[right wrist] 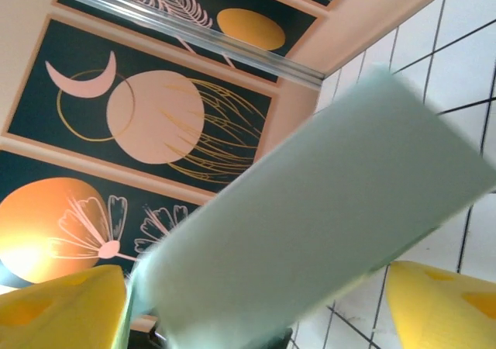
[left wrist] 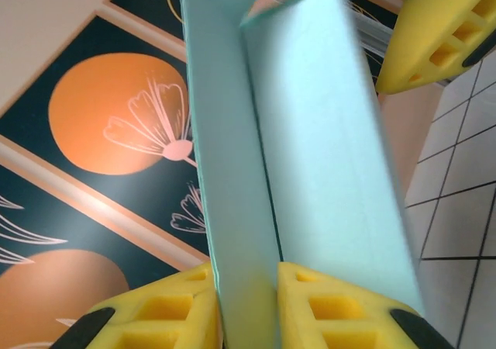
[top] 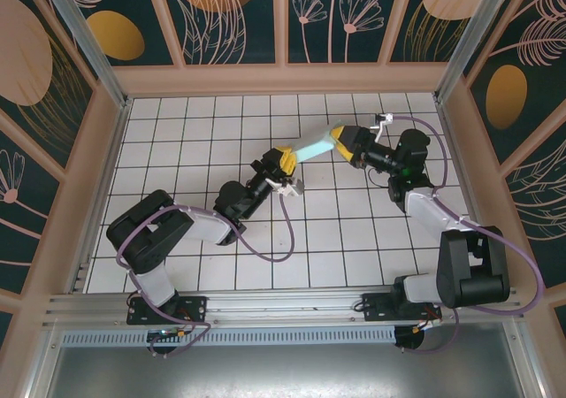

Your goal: Fold the paper box

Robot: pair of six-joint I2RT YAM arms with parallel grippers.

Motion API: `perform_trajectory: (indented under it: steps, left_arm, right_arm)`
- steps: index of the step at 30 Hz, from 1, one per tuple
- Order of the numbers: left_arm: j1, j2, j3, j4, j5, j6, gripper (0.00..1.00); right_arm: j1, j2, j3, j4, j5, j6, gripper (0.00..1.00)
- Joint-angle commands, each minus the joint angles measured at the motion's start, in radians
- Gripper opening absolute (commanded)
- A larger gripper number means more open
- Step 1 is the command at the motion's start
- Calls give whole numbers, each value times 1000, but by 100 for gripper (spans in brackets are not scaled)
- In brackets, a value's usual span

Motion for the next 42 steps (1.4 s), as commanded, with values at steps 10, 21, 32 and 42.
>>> perform_trajectory:
  steps: [10, 21, 32, 42]
  left_arm:
    - [12, -83, 22, -326, -47, -211, 21]
    - [46, -129, 17, -403, -51, -473, 35]
    - [240, -214, 125, -640, -55, -1192, 64]
    - [348, 25, 395, -1012, 106, -1617, 73]
  right_arm:
    - [-37, -47, 26, -188, 98, -189, 91]
    - [-36, -80, 39, -387, 234, -401, 91]
    - [17, -10, 71, -473, 423, -574, 90]
    - [194, 448, 491, -666, 782, -784, 88]
